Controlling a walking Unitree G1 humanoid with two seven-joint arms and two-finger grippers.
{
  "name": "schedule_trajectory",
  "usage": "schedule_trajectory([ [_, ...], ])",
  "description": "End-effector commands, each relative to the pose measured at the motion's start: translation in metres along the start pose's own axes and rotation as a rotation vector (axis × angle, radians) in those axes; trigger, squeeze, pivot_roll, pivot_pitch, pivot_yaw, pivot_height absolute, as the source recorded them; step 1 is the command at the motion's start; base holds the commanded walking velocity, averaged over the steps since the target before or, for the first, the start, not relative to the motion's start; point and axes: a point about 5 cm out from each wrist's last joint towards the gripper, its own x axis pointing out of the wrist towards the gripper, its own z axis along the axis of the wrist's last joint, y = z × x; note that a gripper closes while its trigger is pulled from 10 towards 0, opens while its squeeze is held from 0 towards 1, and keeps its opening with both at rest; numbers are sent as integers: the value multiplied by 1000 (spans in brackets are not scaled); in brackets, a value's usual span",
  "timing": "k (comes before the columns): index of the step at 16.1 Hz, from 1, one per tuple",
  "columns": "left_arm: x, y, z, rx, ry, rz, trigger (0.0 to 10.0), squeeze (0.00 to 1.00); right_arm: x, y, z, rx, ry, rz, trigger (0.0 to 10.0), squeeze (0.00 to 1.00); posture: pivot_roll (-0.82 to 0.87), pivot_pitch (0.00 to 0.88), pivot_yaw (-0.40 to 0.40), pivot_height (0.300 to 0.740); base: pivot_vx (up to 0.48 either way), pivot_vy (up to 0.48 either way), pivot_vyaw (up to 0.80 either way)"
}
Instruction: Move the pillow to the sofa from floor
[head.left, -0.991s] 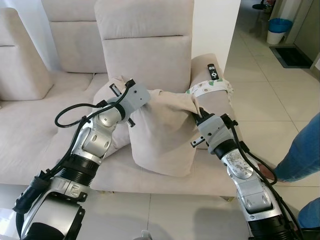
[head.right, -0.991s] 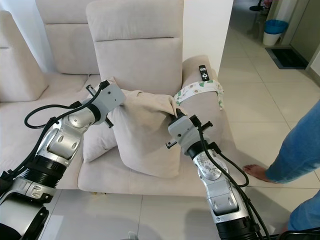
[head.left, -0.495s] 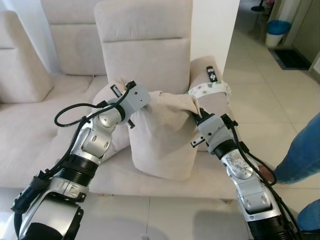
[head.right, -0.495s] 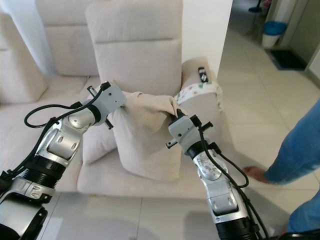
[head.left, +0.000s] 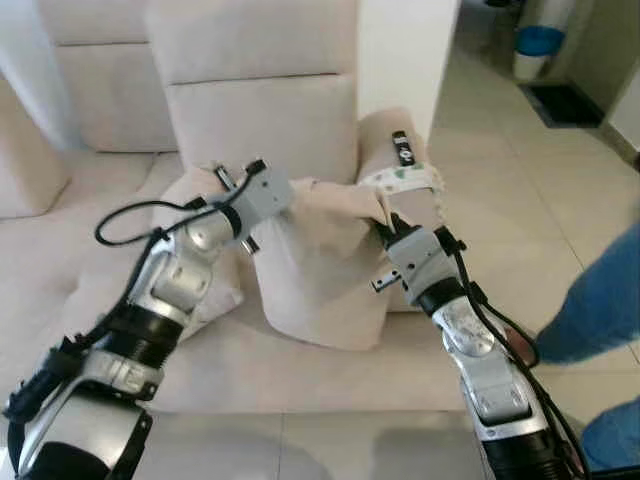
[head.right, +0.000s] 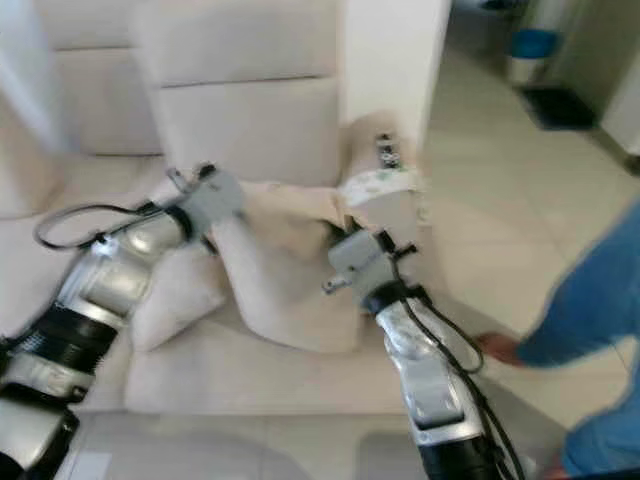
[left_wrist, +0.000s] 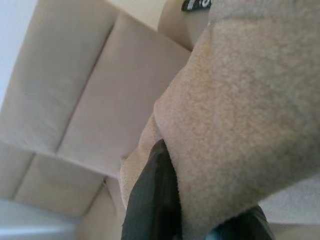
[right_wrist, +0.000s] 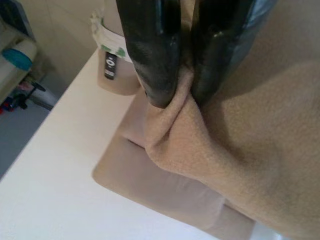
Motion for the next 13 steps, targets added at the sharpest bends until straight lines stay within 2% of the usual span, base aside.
schedule_trajectory([
  [1,-1,4,20,17,-93,13,10000,0,2,1,6,9,-24,11,10000,0,16,0,93,740,292,0,0],
  [4,-1,5,20,21,-87,23,10000,0,2,2,6,12,-23,9,10000,0,16,0,97,740,269,0,0],
  [8,1,8,19,7,-68,53,10000,0,3,2,4,30,-10,2,10000,0,16,0,102,740,0,0,0],
  [11,6,15,30,16,-74,78,10000,0,7,-8,-2,65,35,-51,10000,0,18,0,106,740,0,0,0],
  [13,12,12,37,76,-52,23,10000,0,11,-20,-7,112,81,-113,10000,0,20,0,104,740,0,0,0],
])
